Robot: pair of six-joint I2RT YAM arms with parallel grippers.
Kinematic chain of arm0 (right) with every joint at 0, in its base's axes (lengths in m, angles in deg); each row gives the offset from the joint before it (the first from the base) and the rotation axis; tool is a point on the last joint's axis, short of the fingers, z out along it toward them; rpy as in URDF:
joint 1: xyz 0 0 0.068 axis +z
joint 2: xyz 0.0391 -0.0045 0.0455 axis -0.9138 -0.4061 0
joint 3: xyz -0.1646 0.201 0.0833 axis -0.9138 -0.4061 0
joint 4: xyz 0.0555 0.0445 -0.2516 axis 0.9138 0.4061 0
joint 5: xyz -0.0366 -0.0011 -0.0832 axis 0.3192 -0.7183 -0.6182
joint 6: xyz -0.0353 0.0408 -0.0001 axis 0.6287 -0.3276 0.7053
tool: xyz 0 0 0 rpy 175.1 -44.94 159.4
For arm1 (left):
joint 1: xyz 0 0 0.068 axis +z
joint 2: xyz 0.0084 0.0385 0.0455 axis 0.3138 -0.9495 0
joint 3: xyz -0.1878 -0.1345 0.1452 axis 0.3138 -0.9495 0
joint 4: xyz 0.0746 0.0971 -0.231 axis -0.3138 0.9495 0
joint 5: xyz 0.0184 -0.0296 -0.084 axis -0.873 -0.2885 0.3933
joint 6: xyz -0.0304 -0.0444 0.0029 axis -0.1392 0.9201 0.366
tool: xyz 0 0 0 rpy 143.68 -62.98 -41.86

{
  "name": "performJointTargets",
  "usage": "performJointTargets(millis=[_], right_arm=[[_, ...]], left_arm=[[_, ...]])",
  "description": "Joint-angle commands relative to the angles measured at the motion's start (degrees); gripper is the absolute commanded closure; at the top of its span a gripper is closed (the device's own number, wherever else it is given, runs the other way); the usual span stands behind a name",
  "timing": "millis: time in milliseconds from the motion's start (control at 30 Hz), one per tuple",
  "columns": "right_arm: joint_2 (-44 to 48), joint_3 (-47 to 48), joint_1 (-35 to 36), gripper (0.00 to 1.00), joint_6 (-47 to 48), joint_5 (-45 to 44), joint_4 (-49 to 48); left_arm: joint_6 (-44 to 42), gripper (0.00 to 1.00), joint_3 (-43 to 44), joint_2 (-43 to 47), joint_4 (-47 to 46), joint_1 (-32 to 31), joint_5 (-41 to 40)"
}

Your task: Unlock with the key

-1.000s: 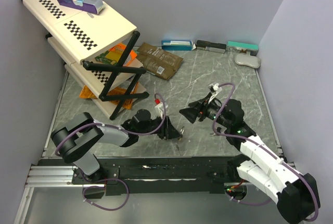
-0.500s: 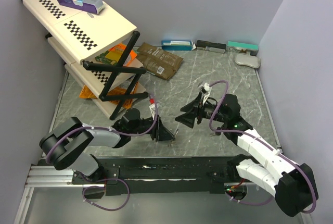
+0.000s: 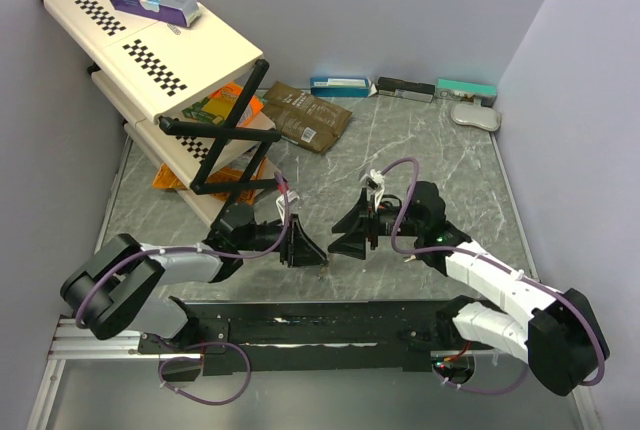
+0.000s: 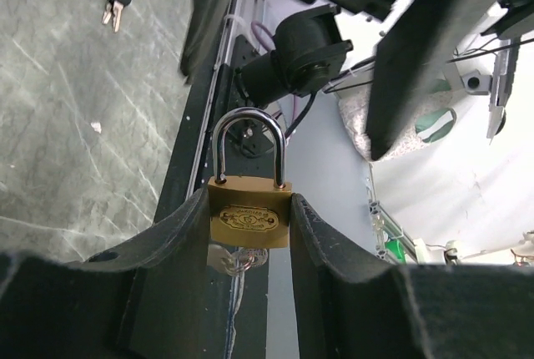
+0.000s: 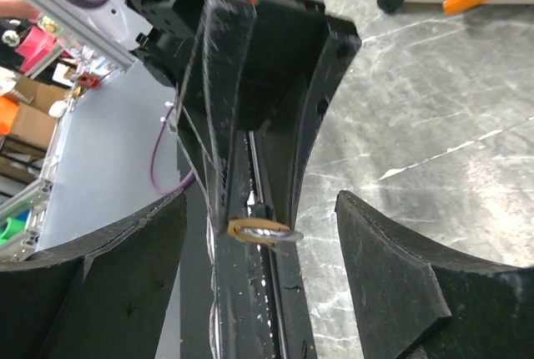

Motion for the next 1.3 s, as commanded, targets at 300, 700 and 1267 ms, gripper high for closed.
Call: performJointTargets(millis=[300, 700, 1267], right_arm=[[-2.1, -1.9, 2.5, 0.30, -4.3, 3.6, -12.0], [-2.8, -2.7, 3.1, 0.46, -5.3, 3.9, -13.5], [-3.4, -2.9, 3.1, 0.66, -6.0, 0.4, -13.1]], left_arm=[[6.1, 0.99, -2.4, 2.4, -11.9, 2.4, 2.7], [7.9, 0.99, -3.7, 1.7, -15.0, 2.8, 1.1], [-2.3, 0.99, -2.3, 8.2, 3.9, 2.7, -5.8]])
